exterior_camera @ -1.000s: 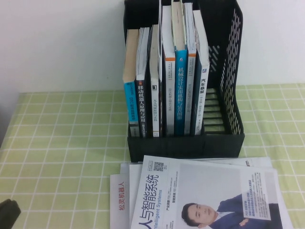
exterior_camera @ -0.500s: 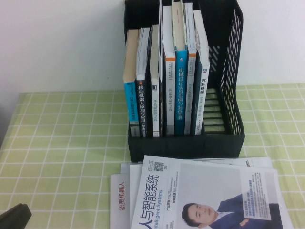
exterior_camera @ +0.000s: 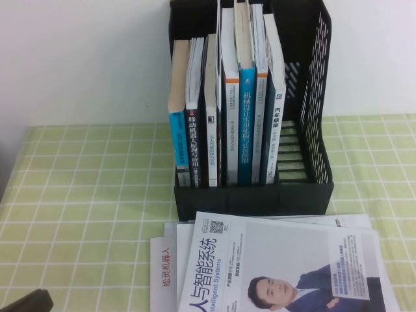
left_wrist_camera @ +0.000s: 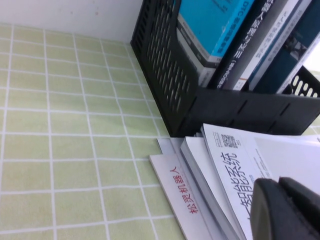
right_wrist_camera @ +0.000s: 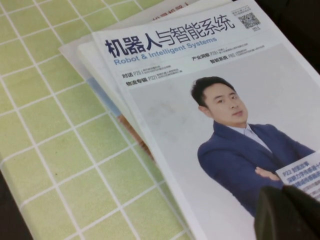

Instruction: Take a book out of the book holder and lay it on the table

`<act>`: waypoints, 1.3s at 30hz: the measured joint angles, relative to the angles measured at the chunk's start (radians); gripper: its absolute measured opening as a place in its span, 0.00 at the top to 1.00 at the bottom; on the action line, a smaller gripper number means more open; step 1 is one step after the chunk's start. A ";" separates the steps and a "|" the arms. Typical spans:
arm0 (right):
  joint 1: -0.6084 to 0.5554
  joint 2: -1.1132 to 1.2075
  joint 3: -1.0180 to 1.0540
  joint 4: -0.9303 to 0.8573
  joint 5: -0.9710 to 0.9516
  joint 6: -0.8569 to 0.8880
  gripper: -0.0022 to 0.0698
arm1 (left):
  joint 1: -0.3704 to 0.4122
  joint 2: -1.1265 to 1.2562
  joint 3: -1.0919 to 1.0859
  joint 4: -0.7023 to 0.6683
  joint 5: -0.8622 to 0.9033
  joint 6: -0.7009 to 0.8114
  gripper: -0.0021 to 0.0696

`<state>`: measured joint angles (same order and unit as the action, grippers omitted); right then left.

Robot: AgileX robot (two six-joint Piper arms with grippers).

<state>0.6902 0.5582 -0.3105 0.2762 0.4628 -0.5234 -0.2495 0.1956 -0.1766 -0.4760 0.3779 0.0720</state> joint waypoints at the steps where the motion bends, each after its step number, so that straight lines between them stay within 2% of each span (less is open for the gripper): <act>1: 0.000 0.000 0.000 0.002 0.000 0.000 0.97 | 0.000 0.000 0.000 0.000 0.008 0.000 0.97; 11: 0.000 0.000 0.000 0.002 0.000 0.000 0.97 | 0.000 -0.032 0.032 0.022 0.003 0.000 0.97; 15: 0.000 0.000 0.000 0.006 0.002 0.000 0.97 | 0.000 -0.091 0.038 0.188 0.000 -0.014 0.97; 19: 0.000 0.000 0.000 0.008 0.004 0.000 0.97 | 0.042 -0.119 0.074 0.391 -0.048 -0.178 0.97; 22: 0.000 0.000 0.000 0.008 0.005 0.000 0.97 | 0.104 -0.172 0.139 0.468 -0.070 -0.296 0.97; 25: 0.000 0.000 0.000 0.010 0.008 0.000 0.97 | 0.138 -0.204 0.193 0.476 -0.075 -0.328 0.97; 39: 0.000 0.000 0.000 0.010 0.016 0.000 0.97 | 0.142 -0.207 0.200 0.498 -0.036 -0.315 0.97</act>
<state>0.6902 0.5582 -0.3105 0.2859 0.4792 -0.5234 -0.1079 -0.0113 0.0230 0.0220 0.3423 -0.2432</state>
